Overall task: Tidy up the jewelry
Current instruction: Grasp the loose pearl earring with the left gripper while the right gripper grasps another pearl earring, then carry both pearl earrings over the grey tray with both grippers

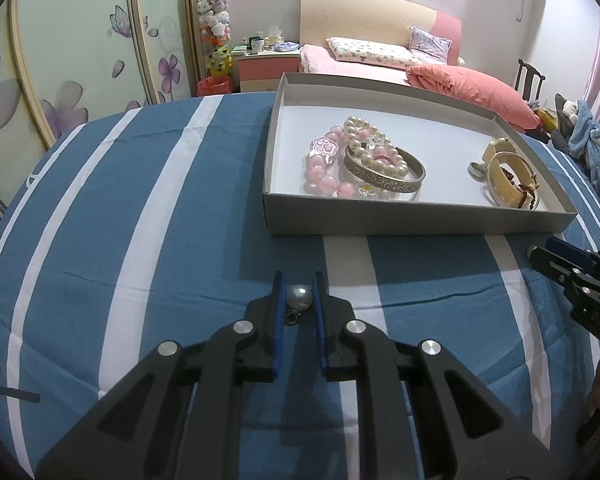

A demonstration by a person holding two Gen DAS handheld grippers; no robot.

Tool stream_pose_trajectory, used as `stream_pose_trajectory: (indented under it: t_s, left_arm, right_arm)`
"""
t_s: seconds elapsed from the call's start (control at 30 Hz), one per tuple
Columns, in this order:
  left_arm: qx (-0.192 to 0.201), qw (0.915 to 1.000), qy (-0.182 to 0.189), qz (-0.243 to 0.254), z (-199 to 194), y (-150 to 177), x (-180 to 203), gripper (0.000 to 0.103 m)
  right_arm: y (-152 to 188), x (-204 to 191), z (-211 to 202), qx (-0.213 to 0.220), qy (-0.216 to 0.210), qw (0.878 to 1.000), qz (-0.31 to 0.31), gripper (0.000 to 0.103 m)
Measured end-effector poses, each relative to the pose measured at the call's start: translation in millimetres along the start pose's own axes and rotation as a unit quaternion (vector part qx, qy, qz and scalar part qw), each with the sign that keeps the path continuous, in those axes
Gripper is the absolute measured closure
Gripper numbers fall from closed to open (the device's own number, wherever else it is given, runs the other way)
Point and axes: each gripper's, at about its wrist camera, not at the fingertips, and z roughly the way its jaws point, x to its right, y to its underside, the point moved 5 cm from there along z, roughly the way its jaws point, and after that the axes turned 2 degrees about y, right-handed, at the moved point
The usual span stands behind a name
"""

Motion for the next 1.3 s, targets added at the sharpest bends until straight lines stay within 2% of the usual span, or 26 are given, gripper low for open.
stream_pose_trajectory:
  t_s: [0.3, 0.43, 0.8, 1.3]
  left_arm:
    - [0.0, 1.0, 0.0, 0.0, -0.3, 0.0, -0.4, 0.089]
    - [0.0, 1.0, 0.0, 0.0, 0.1, -0.1, -0.5, 0.089]
    - [0.0, 1.0, 0.0, 0.0, 0.2, -0.2, -0.8, 0.089]
    - [0.0, 1.0, -0.001, -0.003, -2.0, 1.4, 1.0, 0.089]
  right_arm:
    - [-0.3, -4.8, 4.1, -0.015, 0.002, 1.0, -0.013, 0.082]
    - [-1.2, -4.3, 5.5, -0.016, 0.002, 1.0, -0.009, 0.086]
    - [1.1, -4.1, 3.5, -0.017, -0.002, 1.0, -0.011, 0.086]
    - [36.1, -3.5, -31.4, -0.025, -0.021, 0.999, -0.003, 0.086]
